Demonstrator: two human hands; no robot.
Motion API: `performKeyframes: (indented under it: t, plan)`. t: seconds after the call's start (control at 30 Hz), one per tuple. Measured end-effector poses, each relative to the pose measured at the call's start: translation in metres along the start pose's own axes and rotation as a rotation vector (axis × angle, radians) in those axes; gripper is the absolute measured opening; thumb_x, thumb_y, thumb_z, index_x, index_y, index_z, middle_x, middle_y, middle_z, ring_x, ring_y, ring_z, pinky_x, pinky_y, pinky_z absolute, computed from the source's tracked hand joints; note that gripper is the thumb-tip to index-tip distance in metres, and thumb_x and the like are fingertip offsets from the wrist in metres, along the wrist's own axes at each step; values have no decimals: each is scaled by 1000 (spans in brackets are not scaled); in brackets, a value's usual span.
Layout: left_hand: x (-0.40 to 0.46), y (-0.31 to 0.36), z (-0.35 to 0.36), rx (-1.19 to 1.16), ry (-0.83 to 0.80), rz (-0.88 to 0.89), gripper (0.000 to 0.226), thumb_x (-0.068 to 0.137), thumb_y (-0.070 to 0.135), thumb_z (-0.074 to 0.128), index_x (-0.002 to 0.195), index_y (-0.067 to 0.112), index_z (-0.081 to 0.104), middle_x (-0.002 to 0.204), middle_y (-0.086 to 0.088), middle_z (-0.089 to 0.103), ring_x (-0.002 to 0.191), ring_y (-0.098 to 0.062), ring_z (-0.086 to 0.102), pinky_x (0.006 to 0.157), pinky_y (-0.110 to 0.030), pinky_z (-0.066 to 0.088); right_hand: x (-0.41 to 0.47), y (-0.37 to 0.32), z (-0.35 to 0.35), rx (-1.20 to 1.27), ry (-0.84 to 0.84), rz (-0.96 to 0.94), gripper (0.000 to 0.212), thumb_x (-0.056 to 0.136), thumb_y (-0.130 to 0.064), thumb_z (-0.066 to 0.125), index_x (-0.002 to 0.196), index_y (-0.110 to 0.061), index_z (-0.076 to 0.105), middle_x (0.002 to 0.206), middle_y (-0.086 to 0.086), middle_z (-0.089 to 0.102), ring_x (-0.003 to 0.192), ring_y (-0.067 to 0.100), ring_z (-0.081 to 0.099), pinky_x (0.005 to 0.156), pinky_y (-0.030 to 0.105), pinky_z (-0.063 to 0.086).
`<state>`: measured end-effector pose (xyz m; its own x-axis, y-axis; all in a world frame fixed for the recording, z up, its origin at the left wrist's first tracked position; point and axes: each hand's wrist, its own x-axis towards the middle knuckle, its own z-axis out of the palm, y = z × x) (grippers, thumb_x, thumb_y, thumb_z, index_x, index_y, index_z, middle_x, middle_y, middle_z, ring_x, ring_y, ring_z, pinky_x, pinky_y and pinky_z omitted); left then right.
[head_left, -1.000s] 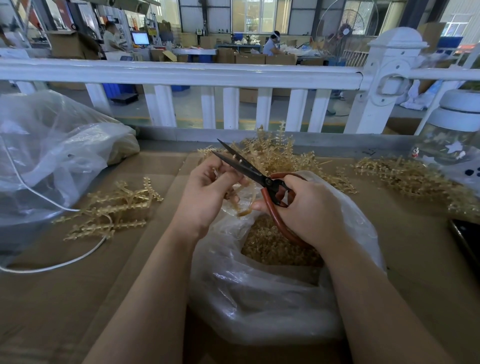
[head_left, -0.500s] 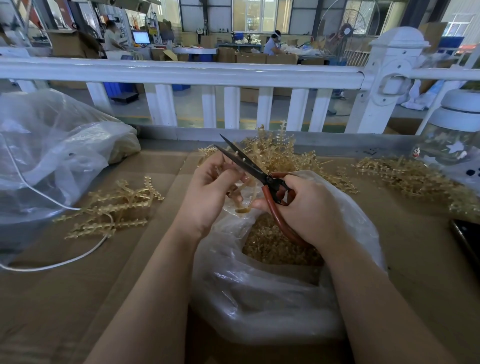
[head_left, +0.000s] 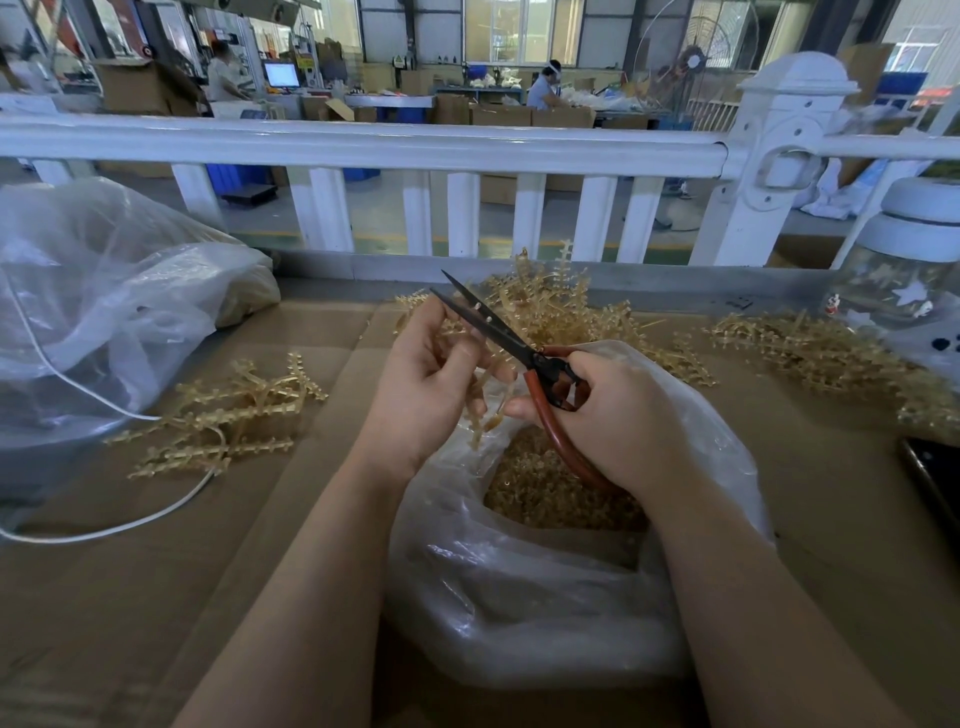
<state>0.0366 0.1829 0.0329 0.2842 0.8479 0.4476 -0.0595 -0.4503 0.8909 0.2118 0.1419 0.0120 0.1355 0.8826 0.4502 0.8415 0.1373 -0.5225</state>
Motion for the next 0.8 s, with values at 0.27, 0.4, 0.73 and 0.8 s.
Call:
performKeyframes:
  t: [0.27, 0.4, 0.73, 0.8]
  plan:
    - [1, -3, 1, -22, -14, 16, 12, 104, 3, 40, 111, -2, 48, 71, -3, 67, 48, -22, 48, 46, -22, 42, 0, -3, 0, 69, -27, 13, 79, 57, -97, 45, 95, -32, 72, 80, -17, 69, 72, -1, 62, 64, 20, 51]
    - [2, -3, 1, -55, -5, 19, 13, 103, 1, 40, 112, -7, 46, 73, -4, 64, 54, -14, 58, 44, -21, 42, 0, -3, -1, 75, -35, 20, 82, 55, -98, 43, 94, -32, 72, 80, -18, 69, 73, -1, 62, 64, 21, 52]
    - [0, -2, 2, -80, 25, 10, 15, 106, 13, 41, 99, 4, 51, 65, -3, 64, 50, -9, 59, 41, -20, 40, 1, -2, -3, 19, -25, 41, 85, 50, -103, 38, 87, -33, 69, 79, -18, 67, 71, -3, 61, 61, 18, 50]
    - [0, -1, 1, -66, 42, 1, 14, 105, 12, 43, 99, 6, 53, 66, -4, 65, 49, -8, 60, 40, -19, 39, 1, -2, -3, 8, -20, 34, 83, 52, -102, 39, 85, -33, 68, 77, -19, 66, 70, -3, 60, 59, 17, 48]
